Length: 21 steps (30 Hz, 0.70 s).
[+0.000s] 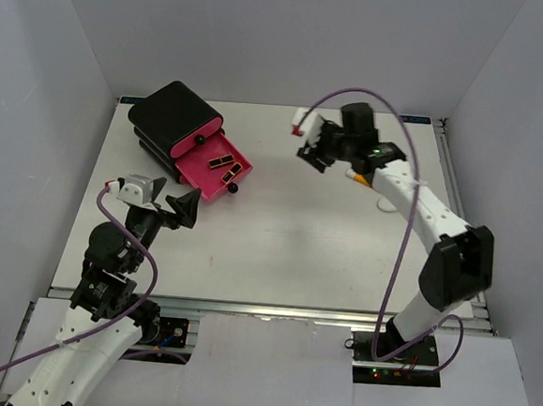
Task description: Organize the makeup
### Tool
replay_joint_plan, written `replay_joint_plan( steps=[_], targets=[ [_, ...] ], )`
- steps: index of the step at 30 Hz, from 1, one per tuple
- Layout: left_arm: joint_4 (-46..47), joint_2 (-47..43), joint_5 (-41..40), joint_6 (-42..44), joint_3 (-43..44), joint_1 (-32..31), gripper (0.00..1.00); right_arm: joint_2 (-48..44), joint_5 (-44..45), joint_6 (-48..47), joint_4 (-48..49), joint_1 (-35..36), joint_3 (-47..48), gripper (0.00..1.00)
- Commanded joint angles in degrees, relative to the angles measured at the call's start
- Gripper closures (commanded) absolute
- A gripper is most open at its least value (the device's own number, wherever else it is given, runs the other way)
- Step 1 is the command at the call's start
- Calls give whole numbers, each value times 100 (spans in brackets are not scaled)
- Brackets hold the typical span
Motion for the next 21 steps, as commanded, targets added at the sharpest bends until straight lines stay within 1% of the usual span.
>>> replay_joint_plan(
  steps=[1, 3, 4, 7, 8, 11, 12, 14, 15, 16, 17, 18, 19, 21],
  targets=[
    [266, 500, 1432, -63, -32, 42, 2, -1298, -1860, 1822, 49, -1483, -2003, 35],
    [326, 851, 1951, -161, -15, 42, 2, -1837, -2189, 2325, 376, -2166, -2495, 35],
    [360, 1033, 2161, -218, -8, 42, 2, -2049, -2452, 2544, 531, -2349, -2773, 36],
    [394, 1607, 2528, -459, 60, 42, 3, -2560, -3204, 3101, 974, -3122, -3625, 36],
    [361, 1809, 2620, -536, 129, 29, 5, -2701, -3500, 3198, 1094, -3382, -3849, 36],
    [158, 2718, 2786, -704, 442, -102, 14, -3110, -4188, 3476, 1495, -3972, -4338, 36],
    [25, 3039, 2688, -745, 541, -214, 17, -3207, -4290, 3498, 1527, -4112, -4401, 36],
    [-188, 3647, 2182, -651, 992, -483, 21, -3330, -4485, 3575, 1672, -4308, -4496, 36],
    [-379, 3842, 1966, -592, 1273, -792, 22, -3419, -4516, 3605, 1724, -4346, -4541, 36],
    [-529, 4286, 1505, -461, 1485, -987, 26, -3453, -4470, 3610, 1746, -4402, -4562, 36],
    [-684, 4613, 1252, -377, 1702, -1156, 30, -3480, -4424, 3602, 1742, -4420, -4565, 36],
    [-985, 4899, 1086, -323, 2095, -1364, 33, -3505, -4408, 3601, 1748, -4436, -4572, 35],
    [-1247, 5354, 866, -223, 2335, -1504, 39, -3517, -4406, 3607, 1750, -4440, -4574, 35],
    [-1424, 5799, 563, -61, 2717, -1596, 45, -3535, -4409, 3610, 1750, -4443, -4580, 35]
  ],
)
